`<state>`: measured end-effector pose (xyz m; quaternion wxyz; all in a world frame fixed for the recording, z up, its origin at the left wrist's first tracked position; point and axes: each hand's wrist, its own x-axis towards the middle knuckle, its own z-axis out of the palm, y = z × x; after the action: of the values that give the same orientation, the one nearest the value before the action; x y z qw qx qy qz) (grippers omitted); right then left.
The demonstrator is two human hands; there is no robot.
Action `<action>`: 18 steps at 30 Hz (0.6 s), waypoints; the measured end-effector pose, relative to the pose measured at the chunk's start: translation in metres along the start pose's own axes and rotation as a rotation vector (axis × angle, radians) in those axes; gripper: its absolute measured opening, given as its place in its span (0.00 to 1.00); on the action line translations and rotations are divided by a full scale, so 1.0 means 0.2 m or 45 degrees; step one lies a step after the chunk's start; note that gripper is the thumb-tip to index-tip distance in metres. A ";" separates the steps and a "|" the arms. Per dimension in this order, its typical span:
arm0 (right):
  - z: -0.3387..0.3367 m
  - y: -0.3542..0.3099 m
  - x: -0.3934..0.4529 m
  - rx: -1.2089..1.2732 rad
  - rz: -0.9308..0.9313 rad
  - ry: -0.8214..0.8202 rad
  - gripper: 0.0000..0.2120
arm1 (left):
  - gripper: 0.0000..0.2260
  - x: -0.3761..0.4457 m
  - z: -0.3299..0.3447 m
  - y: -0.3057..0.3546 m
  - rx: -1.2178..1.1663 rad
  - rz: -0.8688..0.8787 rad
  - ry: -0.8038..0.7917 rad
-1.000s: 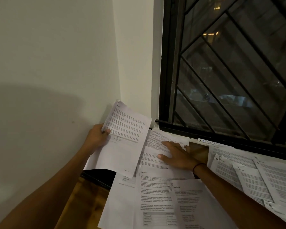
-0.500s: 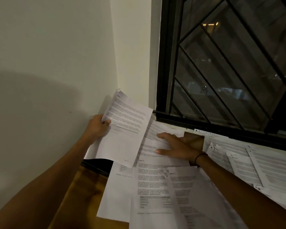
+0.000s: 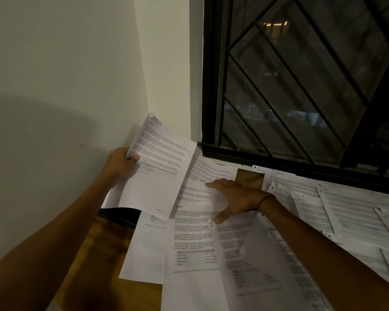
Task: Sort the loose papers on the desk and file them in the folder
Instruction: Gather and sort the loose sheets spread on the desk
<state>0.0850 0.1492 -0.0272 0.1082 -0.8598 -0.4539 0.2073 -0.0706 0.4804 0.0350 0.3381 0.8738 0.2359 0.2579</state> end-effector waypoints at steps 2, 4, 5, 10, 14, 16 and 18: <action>0.00 0.01 0.00 0.012 -0.010 0.002 0.61 | 0.11 0.00 -0.01 0.00 0.007 -0.011 0.003; -0.02 0.02 -0.01 0.024 -0.021 0.016 0.61 | 0.11 0.01 -0.03 -0.01 0.015 -0.012 0.001; -0.03 0.03 -0.01 0.033 -0.026 0.022 0.62 | 0.11 0.01 -0.03 -0.01 0.011 -0.012 0.004; -0.02 0.08 -0.02 -0.028 0.005 -0.040 0.66 | 0.10 -0.03 -0.01 0.02 -0.010 0.002 0.008; 0.00 0.08 -0.03 0.059 -0.006 0.064 0.52 | 0.12 -0.04 0.01 0.06 0.000 -0.009 0.017; 0.00 0.09 -0.03 0.144 -0.015 0.183 0.41 | 0.12 -0.04 0.00 0.06 -0.015 -0.022 0.023; 0.01 0.09 -0.03 0.087 -0.034 0.214 0.32 | 0.12 -0.04 -0.01 0.05 -0.040 -0.025 0.017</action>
<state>0.0950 0.1350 -0.0334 0.1781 -0.8639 -0.4471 0.1483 -0.0744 0.4692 0.0412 0.3527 0.8644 0.2427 0.2638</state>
